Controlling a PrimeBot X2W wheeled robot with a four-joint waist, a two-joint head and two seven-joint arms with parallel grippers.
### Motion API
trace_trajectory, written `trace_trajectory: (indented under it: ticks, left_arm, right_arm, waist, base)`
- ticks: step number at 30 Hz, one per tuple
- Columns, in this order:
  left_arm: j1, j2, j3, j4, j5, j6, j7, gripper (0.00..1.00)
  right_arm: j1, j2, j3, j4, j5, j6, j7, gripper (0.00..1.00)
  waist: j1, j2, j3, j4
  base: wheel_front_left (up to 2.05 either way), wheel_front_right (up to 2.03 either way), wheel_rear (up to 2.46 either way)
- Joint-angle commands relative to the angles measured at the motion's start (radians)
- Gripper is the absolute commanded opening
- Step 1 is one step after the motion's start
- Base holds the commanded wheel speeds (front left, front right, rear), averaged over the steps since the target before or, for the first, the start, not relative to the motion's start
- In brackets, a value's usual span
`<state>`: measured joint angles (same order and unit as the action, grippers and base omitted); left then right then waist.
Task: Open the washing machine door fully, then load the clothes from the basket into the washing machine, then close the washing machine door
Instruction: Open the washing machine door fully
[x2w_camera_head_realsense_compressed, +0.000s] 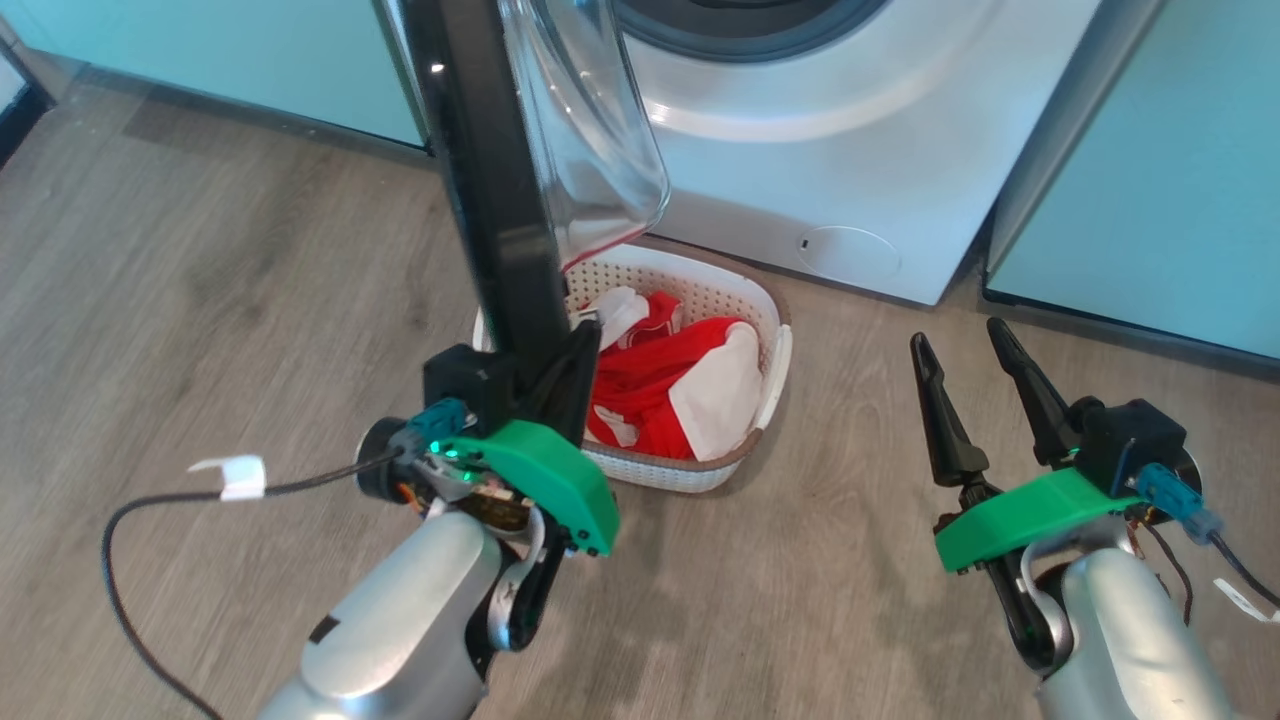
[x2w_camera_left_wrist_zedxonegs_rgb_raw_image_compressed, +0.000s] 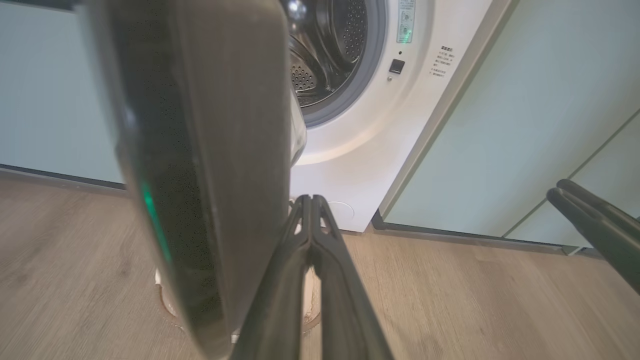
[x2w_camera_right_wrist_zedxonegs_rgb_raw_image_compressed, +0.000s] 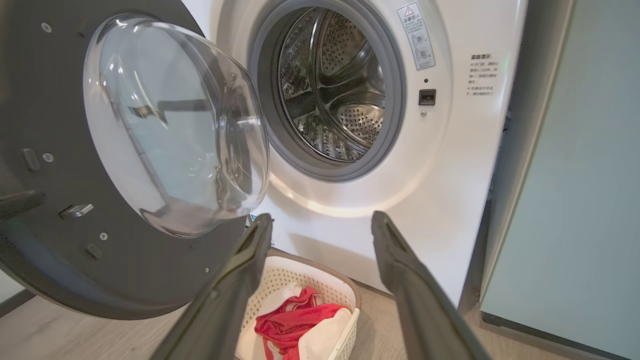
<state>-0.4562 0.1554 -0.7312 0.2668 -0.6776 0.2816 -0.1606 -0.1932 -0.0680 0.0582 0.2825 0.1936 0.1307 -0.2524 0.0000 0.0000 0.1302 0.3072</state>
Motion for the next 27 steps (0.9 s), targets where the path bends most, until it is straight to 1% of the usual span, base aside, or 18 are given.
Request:
trace_trajectory:
  ticks: [1, 7, 14, 24, 27]
  left_arm:
    - [-0.022, 0.035, 0.063, -0.028, -0.006, 0.015, -0.015, 0.00]
    - [0.013, 0.061, 0.089, -0.051, -0.016, 0.038, -0.028, 0.00]
    - [0.048, 0.106, 0.140, -0.067, -0.034, 0.059, -0.045, 0.00]
    - [0.058, 0.162, 0.254, -0.056, -0.059, 0.079, -0.081, 0.00]
    - [0.061, 0.178, 0.293, -0.047, -0.068, 0.079, -0.088, 0.00]
  right_arm:
    - [-0.022, 0.006, 0.020, -0.030, 0.000, 0.000, -0.009, 1.00]
    - [-0.021, 0.006, 0.020, -0.030, -0.002, 0.000, -0.009, 1.00]
    - [-0.027, 0.005, 0.020, -0.038, -0.007, 0.000, -0.006, 1.00]
    - [-0.043, -0.007, 0.023, -0.052, -0.008, 0.000, 0.007, 1.00]
    - [-0.048, -0.010, 0.022, -0.057, -0.008, 0.000, 0.009, 1.00]
  waist:
    - [0.0000, 0.0000, -0.001, 0.008]
    - [0.0000, 0.0000, -0.002, 0.038]
    - [0.0000, 0.0000, 0.010, 0.059]
    - [0.0000, 0.0000, 0.044, 0.055]
    - [0.0000, 0.0000, 0.056, 0.050]
  base:
    - [0.00, 0.00, 0.00]
    - [0.00, 0.00, 0.00]
    - [0.00, 0.00, 0.00]
    - [0.00, 0.00, 0.00]
    - [0.00, 0.00, 0.00]
